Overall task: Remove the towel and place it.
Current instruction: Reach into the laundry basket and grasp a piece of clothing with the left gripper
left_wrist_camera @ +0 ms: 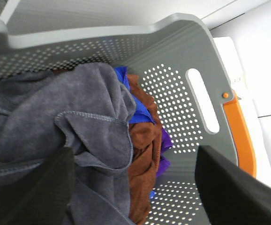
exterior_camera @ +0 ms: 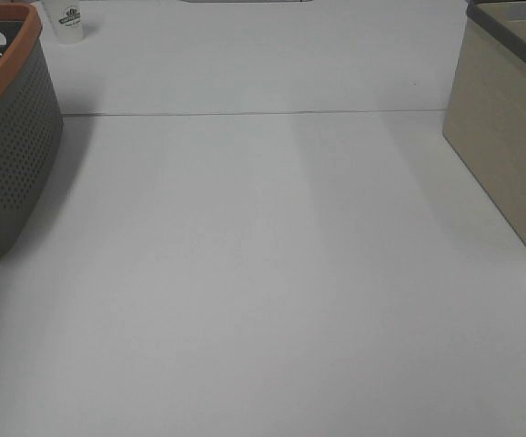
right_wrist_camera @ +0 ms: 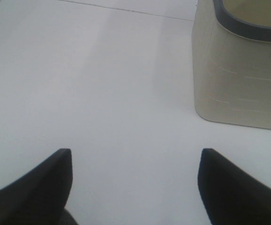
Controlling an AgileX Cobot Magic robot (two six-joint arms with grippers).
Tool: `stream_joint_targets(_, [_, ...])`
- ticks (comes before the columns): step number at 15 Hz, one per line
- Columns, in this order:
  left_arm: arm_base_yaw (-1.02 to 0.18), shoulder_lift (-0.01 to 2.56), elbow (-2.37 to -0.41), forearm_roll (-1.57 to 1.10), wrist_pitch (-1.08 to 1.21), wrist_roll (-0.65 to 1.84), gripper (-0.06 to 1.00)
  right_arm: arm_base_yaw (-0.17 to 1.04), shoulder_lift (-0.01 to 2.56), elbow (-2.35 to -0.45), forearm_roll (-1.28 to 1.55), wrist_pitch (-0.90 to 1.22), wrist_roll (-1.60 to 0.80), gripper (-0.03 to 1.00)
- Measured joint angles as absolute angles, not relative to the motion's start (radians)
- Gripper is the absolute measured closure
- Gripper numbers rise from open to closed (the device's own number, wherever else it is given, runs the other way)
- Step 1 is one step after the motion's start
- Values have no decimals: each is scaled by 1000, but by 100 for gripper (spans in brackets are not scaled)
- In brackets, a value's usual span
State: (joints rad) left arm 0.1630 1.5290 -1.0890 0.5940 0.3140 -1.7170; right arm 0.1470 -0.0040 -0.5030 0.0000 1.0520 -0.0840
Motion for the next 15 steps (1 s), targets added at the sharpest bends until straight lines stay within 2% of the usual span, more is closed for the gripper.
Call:
stream_joint_targets(9, [163,1709,-1153,738,228,-1796,27,147,-4,-503,0,1052,-84,23])
stream_joint_targets(12, [159,1707,-1099,772,224,-1784,27,147,-4,-503,0,1052,-83,23])
stream_joint_targets(15, [140,1663,-945,785,207,-1786,27,147,-4,-503,0,1052,-83,23])
